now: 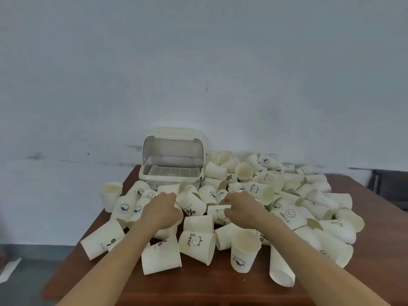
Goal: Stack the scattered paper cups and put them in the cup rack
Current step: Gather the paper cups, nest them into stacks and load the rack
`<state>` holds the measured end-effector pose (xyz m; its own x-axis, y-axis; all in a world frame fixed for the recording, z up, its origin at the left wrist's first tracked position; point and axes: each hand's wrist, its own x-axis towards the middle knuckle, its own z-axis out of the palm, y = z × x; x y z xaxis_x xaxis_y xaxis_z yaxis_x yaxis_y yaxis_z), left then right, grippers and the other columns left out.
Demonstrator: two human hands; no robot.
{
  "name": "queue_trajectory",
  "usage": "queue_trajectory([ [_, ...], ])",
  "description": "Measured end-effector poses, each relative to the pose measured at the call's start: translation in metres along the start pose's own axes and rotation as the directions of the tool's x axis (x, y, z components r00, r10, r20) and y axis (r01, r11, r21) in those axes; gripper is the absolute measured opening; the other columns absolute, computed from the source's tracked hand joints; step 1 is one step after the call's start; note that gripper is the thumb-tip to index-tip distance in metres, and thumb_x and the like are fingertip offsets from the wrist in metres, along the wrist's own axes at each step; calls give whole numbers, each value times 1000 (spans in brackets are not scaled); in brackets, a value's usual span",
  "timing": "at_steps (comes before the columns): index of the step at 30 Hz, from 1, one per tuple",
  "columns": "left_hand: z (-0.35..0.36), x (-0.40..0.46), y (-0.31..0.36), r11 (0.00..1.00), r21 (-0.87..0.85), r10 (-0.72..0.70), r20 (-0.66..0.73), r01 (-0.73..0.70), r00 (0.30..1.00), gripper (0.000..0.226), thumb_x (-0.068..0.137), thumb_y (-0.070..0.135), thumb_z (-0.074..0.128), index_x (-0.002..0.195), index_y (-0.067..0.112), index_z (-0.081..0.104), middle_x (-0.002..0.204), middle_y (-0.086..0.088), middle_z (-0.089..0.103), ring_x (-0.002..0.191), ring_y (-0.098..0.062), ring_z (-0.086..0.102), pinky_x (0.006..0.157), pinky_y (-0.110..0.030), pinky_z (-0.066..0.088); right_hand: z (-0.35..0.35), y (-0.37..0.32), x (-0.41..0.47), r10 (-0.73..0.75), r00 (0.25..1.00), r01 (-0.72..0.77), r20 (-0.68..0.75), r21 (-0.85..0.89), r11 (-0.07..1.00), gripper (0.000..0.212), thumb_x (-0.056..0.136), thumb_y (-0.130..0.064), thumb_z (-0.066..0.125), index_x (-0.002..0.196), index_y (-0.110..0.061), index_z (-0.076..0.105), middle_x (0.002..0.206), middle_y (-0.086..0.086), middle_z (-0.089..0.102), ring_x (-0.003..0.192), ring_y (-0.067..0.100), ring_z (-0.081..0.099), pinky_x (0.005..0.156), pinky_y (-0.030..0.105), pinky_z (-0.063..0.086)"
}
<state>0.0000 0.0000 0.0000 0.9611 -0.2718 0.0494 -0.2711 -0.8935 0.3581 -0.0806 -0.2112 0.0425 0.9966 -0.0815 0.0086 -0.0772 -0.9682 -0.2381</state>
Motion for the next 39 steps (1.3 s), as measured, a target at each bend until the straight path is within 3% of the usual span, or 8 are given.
queue_trajectory([
  [7, 6, 27, -3, 999, -25, -24, -11, 24, 1000, 39, 88, 27, 52, 126, 17, 55, 126, -3, 56, 116, -22, 52, 91, -37, 48, 0, 1, 24, 0, 999, 2, -35, 50, 999, 35, 85, -13, 46, 116, -2, 56, 99, 14, 63, 81, 28, 64, 76, 46, 55],
  [12, 10, 37, 3, 999, -36, -23, -19, 22, 1000, 41, 89, 28, 52, 129, 18, 52, 122, -4, 55, 112, -22, 52, 89, -37, 48, 1, -4, 42, -38, 998, 39, -48, 11, 999, 34, 83, -14, 47, 112, -1, 59, 94, 9, 62, 92, 29, 61, 83, 46, 52],
  [17, 8, 47, 9, 999, -38, 6, -46, -7, 999, 41, 88, 26, 51, 128, 17, 52, 124, -5, 54, 112, -23, 51, 90, -37, 47, -1, -2, 53, -57, 997, 58, -42, 23, 998, 33, 88, -18, 47, 119, -10, 58, 108, 8, 59, 100, 26, 58, 86, 38, 50],
  [24, 4, 62, 32, 994, -54, 85, -86, -90, 993, 41, 91, 29, 51, 131, 20, 50, 120, -3, 52, 110, -23, 51, 86, -35, 45, -9, 16, 59, -19, 997, 23, -77, 48, 999, 32, 86, -15, 48, 114, -3, 59, 88, 7, 62, 84, 27, 62, 78, 42, 54],
  [28, 8, 70, 54, 990, -47, 133, -67, -136, 989, 39, 92, 29, 49, 130, 20, 50, 120, -4, 52, 109, -23, 52, 88, -37, 47, -12, 34, 59, -5, 997, 10, -77, 63, 998, 35, 88, -14, 48, 122, -13, 57, 100, 8, 64, 96, 25, 61, 83, 38, 52],
  [31, 16, 76, 71, 984, -27, 173, -56, -174, 983, 44, 92, 30, 49, 135, 22, 48, 126, -4, 52, 113, -23, 52, 93, -37, 44, -13, 50, 58, 66, 992, -60, -108, 60, 996, 31, 86, -15, 48, 115, -8, 60, 110, 10, 63, 101, 27, 59, 86, 42, 51],
  [34, 24, 81, 87, 979, -34, 198, -37, -199, 980, 47, 92, 31, 49, 139, 23, 44, 136, -4, 48, 121, -21, 50, 94, -34, 41, -17, 68, 58, 145, 977, -133, -157, 84, 988, 30, 85, -14, 48, 111, -5, 61, 101, 9, 66, 98, 27, 60, 84, 42, 51],
  [39, 36, 86, 107, 968, -65, 242, 2, -241, 970, 47, 92, 29, 49, 138, 21, 45, 131, -5, 50, 119, -22, 48, 95, -37, 45, -24, 93, 59, 267, 934, -245, -239, 118, 962, 26, 87, -16, 49, 107, -7, 62, 104, 9, 64, 98, 29, 60, 82, 37, 51],
])
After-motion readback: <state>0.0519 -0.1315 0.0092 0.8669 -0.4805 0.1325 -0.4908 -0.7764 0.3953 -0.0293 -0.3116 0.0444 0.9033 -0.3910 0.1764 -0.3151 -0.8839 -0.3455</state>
